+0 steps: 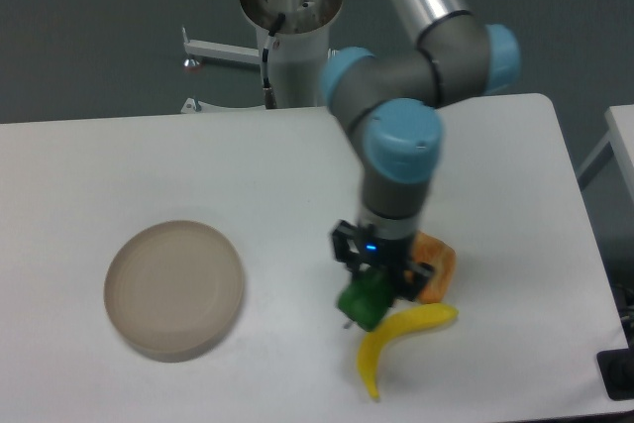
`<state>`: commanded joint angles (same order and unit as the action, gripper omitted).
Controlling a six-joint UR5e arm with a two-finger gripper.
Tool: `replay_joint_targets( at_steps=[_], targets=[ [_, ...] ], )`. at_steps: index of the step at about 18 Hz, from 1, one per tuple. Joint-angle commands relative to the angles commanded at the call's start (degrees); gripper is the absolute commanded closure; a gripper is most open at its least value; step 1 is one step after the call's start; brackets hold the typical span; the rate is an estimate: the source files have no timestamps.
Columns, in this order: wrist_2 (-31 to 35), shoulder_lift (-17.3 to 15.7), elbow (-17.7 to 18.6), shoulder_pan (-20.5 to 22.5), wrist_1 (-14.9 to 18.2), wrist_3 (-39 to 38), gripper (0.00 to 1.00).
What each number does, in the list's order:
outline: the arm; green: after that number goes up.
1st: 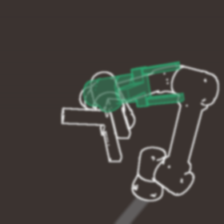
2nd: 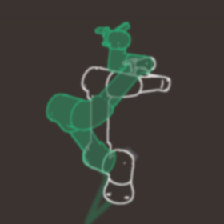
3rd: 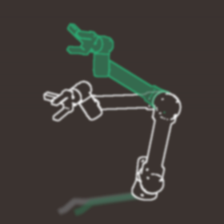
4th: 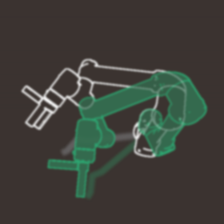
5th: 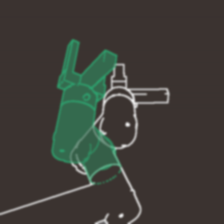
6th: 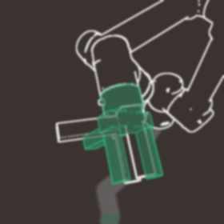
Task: Place the green pepper on the plate
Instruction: 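Carry the held green pepper across the table over the beige plate, then lower the green pepper onto the plate and open the gripper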
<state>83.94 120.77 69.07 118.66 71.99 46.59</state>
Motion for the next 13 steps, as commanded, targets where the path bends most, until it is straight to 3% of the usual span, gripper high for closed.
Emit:
replay_joint_targets(
  at_steps=[2,4,6,10,13],
  targets=[
    [-2.02,-0.44,1.84,-2.72,-2.71,-3.50,0.66],
    [-3.60,-0.79,5.09,-5.97,-8.49,-8.68,0.66],
    [-4.14,-1.76,8.08,-8.44,-12.11,-10.46,0.66],
    [-4.14,-2.20,12.04,-11.25,-13.80,-10.73,0.66],
    [-4.92,-2.38,15.03,-12.40,-18.27,-10.21,0.66]
  ],
)
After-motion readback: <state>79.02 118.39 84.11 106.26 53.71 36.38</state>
